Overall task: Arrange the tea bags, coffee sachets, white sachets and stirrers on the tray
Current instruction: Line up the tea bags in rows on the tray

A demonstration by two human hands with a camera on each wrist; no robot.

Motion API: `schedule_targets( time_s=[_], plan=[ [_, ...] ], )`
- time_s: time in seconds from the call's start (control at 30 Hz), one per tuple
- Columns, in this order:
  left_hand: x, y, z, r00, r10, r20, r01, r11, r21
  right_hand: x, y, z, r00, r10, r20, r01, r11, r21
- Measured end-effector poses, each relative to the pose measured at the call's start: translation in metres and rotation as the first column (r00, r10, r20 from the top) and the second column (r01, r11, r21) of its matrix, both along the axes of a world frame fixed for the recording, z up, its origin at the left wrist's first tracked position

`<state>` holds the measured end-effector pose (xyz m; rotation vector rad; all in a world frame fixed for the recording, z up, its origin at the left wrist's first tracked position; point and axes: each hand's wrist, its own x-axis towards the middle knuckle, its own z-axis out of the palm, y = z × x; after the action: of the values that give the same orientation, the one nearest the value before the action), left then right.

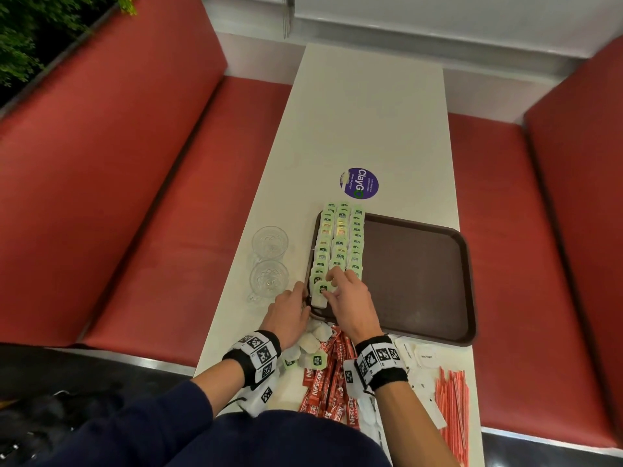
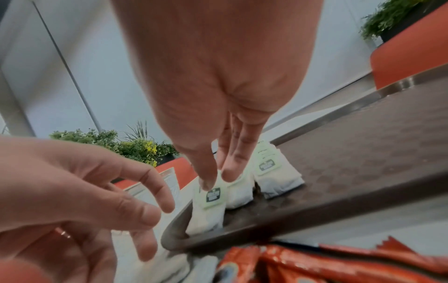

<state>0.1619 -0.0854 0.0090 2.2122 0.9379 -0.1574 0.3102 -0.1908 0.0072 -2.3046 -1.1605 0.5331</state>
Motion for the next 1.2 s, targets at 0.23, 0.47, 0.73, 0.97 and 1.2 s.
schedule_targets(
  time_s=[0.23, 0.47, 0.73, 0.97, 1.2],
  plan=[
    [0.003, -0.007, -0.002, 0.999, -0.037, -0.024, 0.037, 0.999, -0.008, -0.005, 0.0, -0.017, 0.974, 0.121, 0.192, -0.117, 0.993, -0.031],
    [0.003, -0.008, -0.003, 0.999, -0.043, -0.014, 0.044, 0.999, 0.014, -0.01, 0.01, -0.028, 0.961, 0.094, 0.259, -0.094, 0.996, -0.011],
    [0.001, -0.007, -0.001, 1.0, -0.021, -0.006, 0.021, 1.0, -0.004, -0.007, 0.015, -0.031, 0.965, 0.099, 0.241, -0.091, 0.995, -0.047],
    [0.002, -0.006, 0.0, 1.0, -0.025, -0.01, 0.025, 1.0, 0.006, -0.003, 0.021, -0.031, 0.965, 0.072, 0.253, -0.06, 0.997, -0.057],
    [0.002, -0.006, 0.0, 1.0, -0.028, -0.013, 0.029, 0.999, 0.023, 0.0, 0.027, -0.026, 0.965, 0.057, 0.254, -0.037, 0.996, -0.085]
  ],
)
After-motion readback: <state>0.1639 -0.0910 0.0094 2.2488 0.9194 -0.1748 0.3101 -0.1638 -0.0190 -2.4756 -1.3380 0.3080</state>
